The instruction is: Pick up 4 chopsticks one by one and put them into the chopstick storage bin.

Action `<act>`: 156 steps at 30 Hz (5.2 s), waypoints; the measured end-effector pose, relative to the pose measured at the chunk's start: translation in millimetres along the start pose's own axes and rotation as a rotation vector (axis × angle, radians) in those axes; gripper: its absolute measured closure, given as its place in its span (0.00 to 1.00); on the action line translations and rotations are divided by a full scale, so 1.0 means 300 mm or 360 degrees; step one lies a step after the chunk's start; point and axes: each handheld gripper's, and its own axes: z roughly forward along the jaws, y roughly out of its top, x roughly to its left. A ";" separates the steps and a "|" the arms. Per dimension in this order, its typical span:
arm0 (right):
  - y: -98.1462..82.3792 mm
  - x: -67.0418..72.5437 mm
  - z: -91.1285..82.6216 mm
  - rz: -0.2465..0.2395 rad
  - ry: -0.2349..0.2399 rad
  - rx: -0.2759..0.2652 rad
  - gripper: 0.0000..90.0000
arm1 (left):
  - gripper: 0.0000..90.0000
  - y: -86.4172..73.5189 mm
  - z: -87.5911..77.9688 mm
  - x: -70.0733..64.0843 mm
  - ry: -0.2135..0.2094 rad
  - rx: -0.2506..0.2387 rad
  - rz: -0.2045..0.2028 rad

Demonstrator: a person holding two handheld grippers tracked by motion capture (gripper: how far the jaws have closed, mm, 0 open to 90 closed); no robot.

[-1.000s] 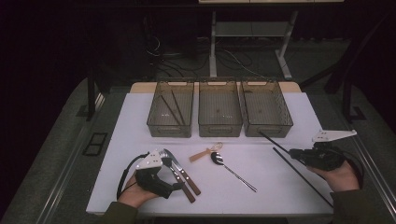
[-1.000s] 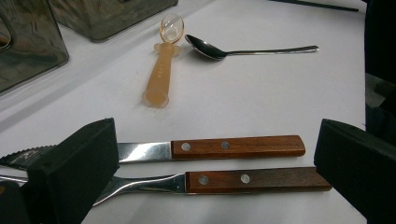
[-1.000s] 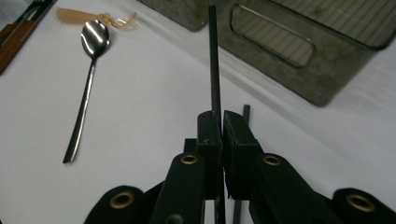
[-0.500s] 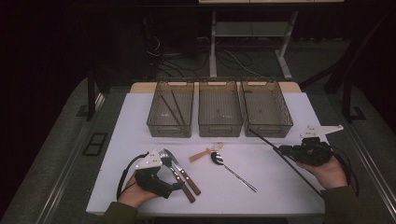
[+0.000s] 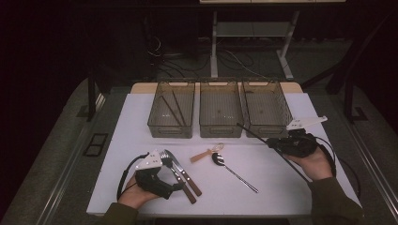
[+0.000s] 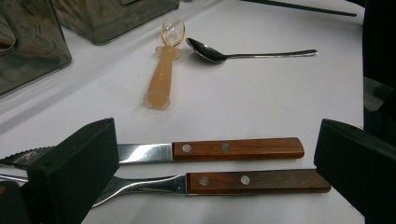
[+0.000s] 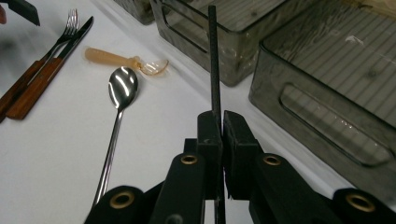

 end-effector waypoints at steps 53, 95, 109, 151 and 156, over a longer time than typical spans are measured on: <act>0.434 0.065 0.315 0.0021 0.0009 -0.0029 0.96 | 0.00 0.001 0.000 0.000 -0.0007 -0.0001 0.0007; 0.771 0.227 0.773 0.0016 -0.0098 0.0191 0.96 | 0.00 0.010 0.009 -0.009 -0.0029 -0.0013 0.0032; 0.829 0.249 0.878 0.0012 -0.0136 0.0236 0.90 | 0.00 0.013 0.012 -0.001 -0.0046 -0.0016 0.0048; 0.520 0.108 0.352 -0.0030 -0.0058 0.0016 0.45 | 0.00 0.010 0.011 -0.006 -0.0051 0.0002 0.0048; 0.449 0.088 0.287 -0.0023 -0.0060 0.0010 0.45 | 0.00 0.008 0.010 -0.002 -0.0043 -0.0002 0.0038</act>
